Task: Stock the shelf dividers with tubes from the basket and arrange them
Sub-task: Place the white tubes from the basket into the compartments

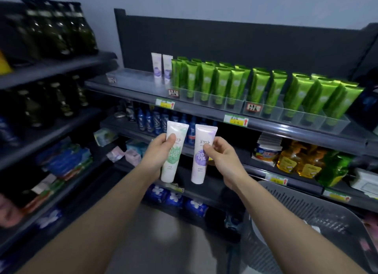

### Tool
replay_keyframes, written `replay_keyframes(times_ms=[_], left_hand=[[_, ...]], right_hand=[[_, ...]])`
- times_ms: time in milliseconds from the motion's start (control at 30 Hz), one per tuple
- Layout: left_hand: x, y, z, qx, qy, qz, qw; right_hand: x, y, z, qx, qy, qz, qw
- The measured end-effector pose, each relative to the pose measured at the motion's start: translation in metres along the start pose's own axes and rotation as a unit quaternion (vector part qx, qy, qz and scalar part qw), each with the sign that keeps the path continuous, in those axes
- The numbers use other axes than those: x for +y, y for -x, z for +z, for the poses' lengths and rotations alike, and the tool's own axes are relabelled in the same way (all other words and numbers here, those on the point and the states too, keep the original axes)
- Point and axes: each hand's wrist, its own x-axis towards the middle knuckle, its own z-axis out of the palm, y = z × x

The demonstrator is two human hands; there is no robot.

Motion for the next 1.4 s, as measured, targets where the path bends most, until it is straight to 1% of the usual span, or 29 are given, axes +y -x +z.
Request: replay_keyframes(times_ms=[133,233,367,467,633,800,900,1100,1267,1400], left_hand=[[0.016,-0.009,-0.033,0.035,-0.004,0.028,0.999],[0.027,-0.023,-0.054,0.067,0.003,0.063,0.996],[0.039,-0.054,-0.076,0.106,0.005,0.11,0.988],[0.05,-0.086,-0.089,0.121,-0.007,0.132,0.984],[0.07,-0.147,-0.108,0.129,-0.01,0.143,0.981],[0.094,-0.205,-0.13,0.14,-0.033,0.171,0.975],[0.107,-0.234,-0.143,0.148,-0.04,0.192,0.969],[0.132,-0.287,-0.171,0.143,-0.042,0.218,0.964],[0.148,-0.34,-0.196,0.122,-0.036,0.239,0.963],[0.162,-0.383,-0.216,0.089,-0.049,0.256,0.961]], right_hand=[[-0.015,-0.018,0.027,-0.012,0.021,-0.029,0.999],[-0.025,-0.037,0.043,-0.024,0.017,-0.057,0.998],[-0.037,-0.071,0.063,-0.029,0.006,-0.075,0.997],[-0.041,-0.106,0.076,-0.021,0.019,-0.091,0.995],[-0.053,-0.174,0.093,-0.012,0.071,-0.135,0.988],[-0.072,-0.237,0.108,-0.013,0.091,-0.187,0.978],[-0.083,-0.267,0.117,-0.019,0.089,-0.187,0.978],[-0.098,-0.318,0.142,0.002,0.116,-0.2,0.973],[-0.108,-0.359,0.17,0.036,0.14,-0.209,0.967],[-0.119,-0.389,0.19,0.108,0.177,-0.222,0.953]])
